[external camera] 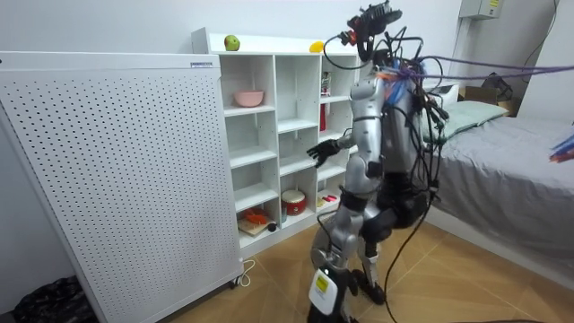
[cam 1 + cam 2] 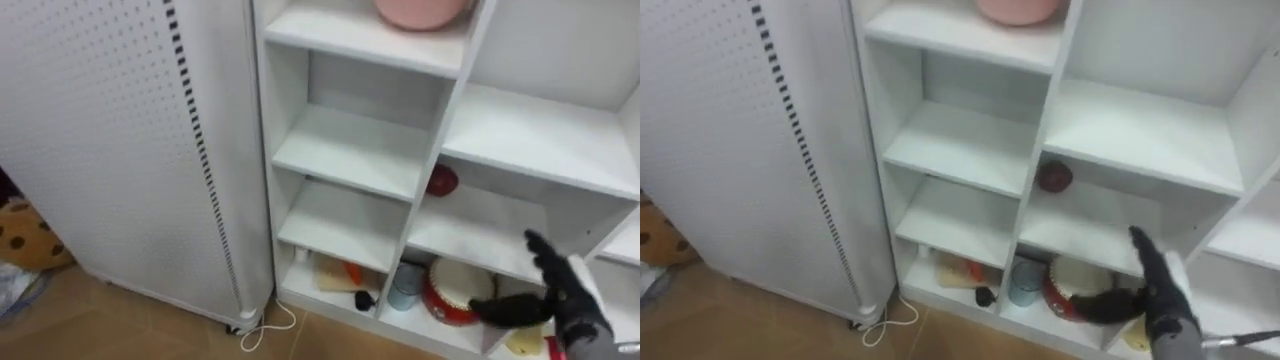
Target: Arrange fruit in the closet
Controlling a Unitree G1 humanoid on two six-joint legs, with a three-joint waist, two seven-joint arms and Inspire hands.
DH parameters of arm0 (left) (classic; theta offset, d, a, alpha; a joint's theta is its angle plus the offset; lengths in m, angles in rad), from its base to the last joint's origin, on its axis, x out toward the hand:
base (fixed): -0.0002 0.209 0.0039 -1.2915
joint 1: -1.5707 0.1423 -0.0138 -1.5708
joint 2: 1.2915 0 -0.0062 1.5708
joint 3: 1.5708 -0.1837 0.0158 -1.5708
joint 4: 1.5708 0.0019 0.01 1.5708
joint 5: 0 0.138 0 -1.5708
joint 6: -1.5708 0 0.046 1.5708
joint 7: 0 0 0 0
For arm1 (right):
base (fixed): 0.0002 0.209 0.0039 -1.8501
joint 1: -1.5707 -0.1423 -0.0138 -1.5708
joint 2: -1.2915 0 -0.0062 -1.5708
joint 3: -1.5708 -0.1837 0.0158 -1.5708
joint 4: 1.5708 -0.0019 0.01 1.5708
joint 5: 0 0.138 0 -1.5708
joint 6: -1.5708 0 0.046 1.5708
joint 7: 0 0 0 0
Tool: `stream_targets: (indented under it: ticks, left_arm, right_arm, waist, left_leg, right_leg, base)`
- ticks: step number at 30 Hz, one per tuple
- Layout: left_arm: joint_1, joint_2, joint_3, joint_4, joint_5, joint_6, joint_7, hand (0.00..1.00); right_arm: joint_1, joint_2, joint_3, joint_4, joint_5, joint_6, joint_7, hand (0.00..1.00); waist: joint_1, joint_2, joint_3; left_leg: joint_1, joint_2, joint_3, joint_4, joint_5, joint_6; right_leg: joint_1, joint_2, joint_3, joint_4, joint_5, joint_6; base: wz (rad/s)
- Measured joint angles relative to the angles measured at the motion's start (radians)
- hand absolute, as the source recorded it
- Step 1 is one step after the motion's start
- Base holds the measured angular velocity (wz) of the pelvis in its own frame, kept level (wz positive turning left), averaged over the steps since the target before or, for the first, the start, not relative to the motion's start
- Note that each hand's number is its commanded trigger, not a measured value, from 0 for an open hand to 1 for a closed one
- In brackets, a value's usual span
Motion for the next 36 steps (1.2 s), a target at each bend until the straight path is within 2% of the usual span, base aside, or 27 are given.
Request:
stream_targets:
  ticks: [4,6,7,8,9,11,13,16,18,22,24,26,29,31,32,33,34,35,36]
  left_arm:
    - [-0.005,-0.004,-0.001,0.015,-0.029,-0.023,-0.014,0.00]
    - [-0.006,-0.010,0.001,0.032,-0.035,-0.039,-0.016,0.00]
    - [-0.007,-0.009,0.001,0.037,-0.035,-0.044,-0.015,0.00]
    - [-0.007,-0.010,0.002,0.044,-0.035,-0.053,-0.013,0.00]
    - [-0.007,-0.016,0.001,0.043,-0.034,-0.057,-0.011,0.00]
    - [-0.004,-0.020,0.002,0.037,-0.034,-0.076,-0.009,0.00]
    - [0.001,-0.021,0.016,0.035,-0.033,-0.085,-0.008,0.00]
    - [0.055,-0.023,0.084,-0.003,-0.005,-0.101,0.004,0.00]
    - [0.114,-0.037,0.124,-0.049,0.036,-0.110,0.020,0.00]
    - [0.187,-0.085,0.198,-0.077,0.100,-0.117,0.068,0.00]
    - [0.217,-0.118,0.236,-0.088,0.133,-0.119,0.094,0.00]
    - [0.238,-0.129,0.252,-0.090,0.149,-0.122,0.100,0.00]
    - [0.270,-0.139,0.310,-0.095,0.193,-0.122,0.111,0.00]
    - [0.286,-0.144,0.356,-0.126,0.225,-0.122,0.124,0.00]
    - [0.293,-0.148,0.378,-0.143,0.248,-0.122,0.130,0.00]
    - [0.289,-0.152,0.399,-0.155,0.260,-0.122,0.135,0.00]
    - [0.280,-0.153,0.404,-0.159,0.259,-0.123,0.137,0.00]
    - [0.240,-0.169,0.398,-0.161,0.261,-0.130,0.138,0.00]
    - [0.213,-0.189,0.383,-0.168,0.279,-0.149,0.139,0.00]
  right_arm:
    - [0.154,0.012,0.005,-0.005,-0.074,0.020,0.102,0.00]
    - [0.238,0.025,0.000,0.000,-0.102,0.021,0.145,0.00]
    - [0.254,0.032,-0.001,0.011,-0.108,0.020,0.152,0.00]
    - [0.289,0.049,-0.002,0.053,-0.121,0.011,0.163,0.00]
    - [0.329,0.058,-0.001,0.087,-0.137,0.010,0.167,0.00]
    - [0.407,0.068,-0.011,0.105,-0.156,0.012,0.169,0.00]
    - [0.475,0.095,-0.046,0.116,-0.156,0.011,0.167,0.00]
    - [0.570,0.134,-0.122,0.108,-0.160,0.003,0.168,0.00]
    - [0.636,0.165,-0.189,0.106,-0.155,-0.010,0.156,0.00]
    - [0.677,0.206,-0.244,0.150,-0.106,-0.026,0.118,0.00]
    - [0.680,0.251,-0.317,0.220,-0.081,-0.033,0.088,0.00]
    - [0.681,0.270,-0.358,0.261,-0.076,-0.032,0.073,0.00]
    - [0.685,0.281,-0.394,0.275,-0.077,-0.033,0.056,0.00]
    - [0.685,0.295,-0.414,0.276,-0.081,-0.042,0.040,0.00]
    - [0.686,0.306,-0.428,0.277,-0.088,-0.052,0.034,0.00]
    - [0.681,0.322,-0.431,0.286,-0.090,-0.055,0.025,0.00]
    - [0.671,0.334,-0.433,0.295,-0.091,-0.057,0.020,0.00]
    - [0.675,0.346,-0.457,0.323,-0.090,-0.069,0.012,0.00]
    - [0.667,0.351,-0.509,0.389,-0.092,-0.069,0.016,0.00]
  waist:
    - [-0.011,0.008,-0.0049]
    - [-0.048,0.026,-0.0153]
    - [-0.059,0.028,-0.0154]
    - [-0.075,0.034,-0.0190]
    - [-0.082,0.045,-0.0266]
    - [-0.087,0.050,-0.0291]
    - [-0.094,0.053,-0.0312]
    - [-0.131,0.059,-0.0354]
    - [-0.150,0.065,-0.0383]
    - [-0.170,0.066,-0.0424]
    - [-0.191,0.070,-0.0430]
    - [-0.194,0.073,-0.0431]
    - [-0.201,0.080,-0.0416]
    - [-0.216,0.075,-0.0406]
    - [-0.222,0.074,-0.0403]
    - [-0.223,0.052,-0.0379]
    - [-0.225,0.032,-0.0321]
    - [-0.223,0.013,-0.0341]
    - [-0.211,0.026,-0.0408]
  left_leg:
    - [0.104,0.017,0.009,-0.110,0.017,-0.012]
    - [0.173,0.019,0.009,-0.211,0.047,-0.018]
    - [0.196,0.018,0.011,-0.239,0.058,-0.017]
    - [0.241,0.022,0.019,-0.291,0.079,-0.019]
    - [0.288,0.024,0.021,-0.346,0.092,-0.020]
    - [0.362,0.016,0.034,-0.434,0.115,-0.020]
    - [0.430,0.014,0.043,-0.514,0.136,-0.022]
    - [0.546,0.004,0.049,-0.632,0.164,-0.028]
    - [0.647,0.002,0.049,-0.727,0.189,-0.031]
    - [0.776,-0.001,0.051,-0.825,0.201,-0.033]
    - [0.844,0.000,0.044,-0.859,0.202,-0.035]
    - [0.900,0.000,0.045,-0.891,0.202,-0.035]
    - [0.973,-0.002,0.043,-0.924,0.202,-0.035]
    - [1.000,-0.003,0.045,-0.928,0.202,-0.035]
    - [1.009,-0.004,0.047,-0.923,0.202,-0.035]
    - [0.981,-0.013,0.073,-0.846,0.202,-0.035]
    - [0.937,-0.033,0.092,-0.788,0.182,-0.035]
    - [0.830,-0.080,0.087,-0.825,0.187,-0.026]
    - [0.752,-0.081,0.133,-0.845,0.294,0.037]
  right_leg:
    - [0.099,0.030,-0.006,-0.113,0.023,0.001]
    - [0.177,0.044,-0.025,-0.217,0.049,0.007]
    - [0.200,0.045,-0.027,-0.242,0.056,0.008]
    - [0.246,0.054,-0.030,-0.298,0.070,0.013]
    - [0.297,0.058,-0.041,-0.354,0.082,0.016]
    - [0.361,0.059,-0.041,-0.424,0.097,0.024]
    - [0.417,0.066,-0.038,-0.489,0.112,0.031]
    - [0.528,0.077,-0.046,-0.594,0.129,0.042]
    - [0.627,0.091,-0.057,-0.683,0.152,0.052]
    - [0.752,0.111,-0.052,-0.778,0.165,0.065]
    - [0.837,0.127,-0.050,-0.844,0.178,0.074]
    - [0.895,0.136,-0.042,-0.888,0.184,0.082]
    - [0.974,0.146,-0.009,-0.942,0.196,0.087]
    - [1.007,0.149,0.026,-0.959,0.200,0.086]
    - [1.024,0.148,0.067,-0.971,0.206,0.080]
    - [1.050,0.131,0.134,-0.996,0.217,0.076]
    - [1.067,0.107,0.196,-1.013,0.220,0.074]
    - [1.067,0.066,0.279,-1.023,0.220,0.075]
    - [1.033,0.052,0.267,-0.988,0.204,0.103]
  base:
    - [-0.12]
    - [0.05]
    - [0.11]
    - [0.06]
    - [0.05]
    - [0.03]
    - [-0.07]
    - [0.03]
    - [0.03]
    - [-0.04]
    - [0.10]
    - [-0.06]
    - [-0.16]
    - [0.00]
    - [0.15]
    - [0.23]
    - [0.66]
    - [0.99]
    - [0.71]
